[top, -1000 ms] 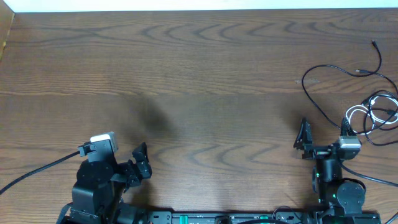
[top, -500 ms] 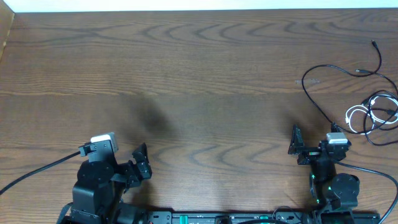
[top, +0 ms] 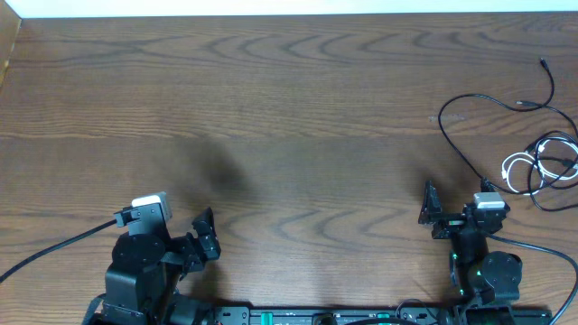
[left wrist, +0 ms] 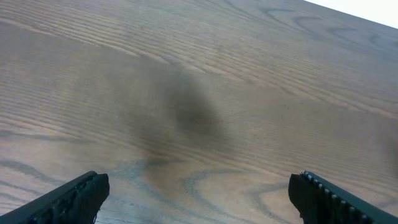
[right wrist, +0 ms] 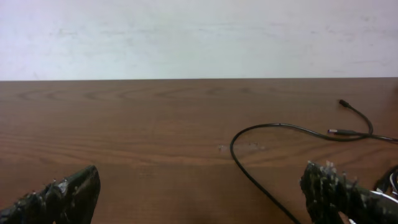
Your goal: Untangle cables
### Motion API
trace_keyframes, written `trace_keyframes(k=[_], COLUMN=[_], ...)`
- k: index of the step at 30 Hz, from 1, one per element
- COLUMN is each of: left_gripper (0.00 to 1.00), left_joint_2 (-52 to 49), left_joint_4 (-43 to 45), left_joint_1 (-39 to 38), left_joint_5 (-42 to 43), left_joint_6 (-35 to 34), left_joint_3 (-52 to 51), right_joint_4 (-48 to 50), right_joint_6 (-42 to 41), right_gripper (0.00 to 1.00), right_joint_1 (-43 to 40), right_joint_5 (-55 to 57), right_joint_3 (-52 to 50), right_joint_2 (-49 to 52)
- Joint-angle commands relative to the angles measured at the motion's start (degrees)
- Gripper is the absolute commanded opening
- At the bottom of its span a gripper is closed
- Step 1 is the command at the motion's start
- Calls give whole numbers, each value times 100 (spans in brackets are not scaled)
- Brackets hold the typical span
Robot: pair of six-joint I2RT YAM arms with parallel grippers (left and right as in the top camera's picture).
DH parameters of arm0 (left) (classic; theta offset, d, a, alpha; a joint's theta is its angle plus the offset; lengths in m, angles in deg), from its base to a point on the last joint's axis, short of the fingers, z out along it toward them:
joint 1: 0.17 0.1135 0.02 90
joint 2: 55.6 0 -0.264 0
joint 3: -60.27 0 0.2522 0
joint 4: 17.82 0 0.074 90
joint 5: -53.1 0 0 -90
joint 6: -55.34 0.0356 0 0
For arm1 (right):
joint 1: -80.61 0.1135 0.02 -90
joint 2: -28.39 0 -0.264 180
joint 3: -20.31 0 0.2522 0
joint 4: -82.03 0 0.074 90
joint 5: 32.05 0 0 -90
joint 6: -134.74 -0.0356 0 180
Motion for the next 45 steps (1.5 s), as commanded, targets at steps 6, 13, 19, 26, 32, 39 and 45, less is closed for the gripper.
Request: trace_keyframes(k=[6, 13, 19, 26, 32, 39, 45], left_gripper=[98, 98, 98, 98, 98, 98, 98], left_joint_2=[20, 20, 24, 450, 1316, 2341, 2378], left_joint_4=[-11, -11, -98, 212, 1211, 3093, 5851], left_joint_1=[-15, -15, -13, 487, 1215, 1676, 1729], left_joint_5=[-55, -52, -57, 120, 592, 723, 726], left_joint_6=[-11, -11, 79, 282, 643, 686, 883], left_joint_3=[-24, -24, -28, -592, -1687, -3152, -4415], right_joint_4=[-28, -28, -28, -28, -28, -28, -28], right_joint_6=[72, 72, 72, 72, 72, 72, 72], right_gripper=[99, 99, 99, 99, 99, 99, 99], right_joint_1=[39, 39, 39, 39, 39, 39, 39], right_joint_5=[-55, -55, -55, -55, -55, -55, -55], right_joint_3=[-4, -7, -7, -7, -7, -7, -7], right_joint_2=[-42, -42, -42, -42, -42, -42, -42])
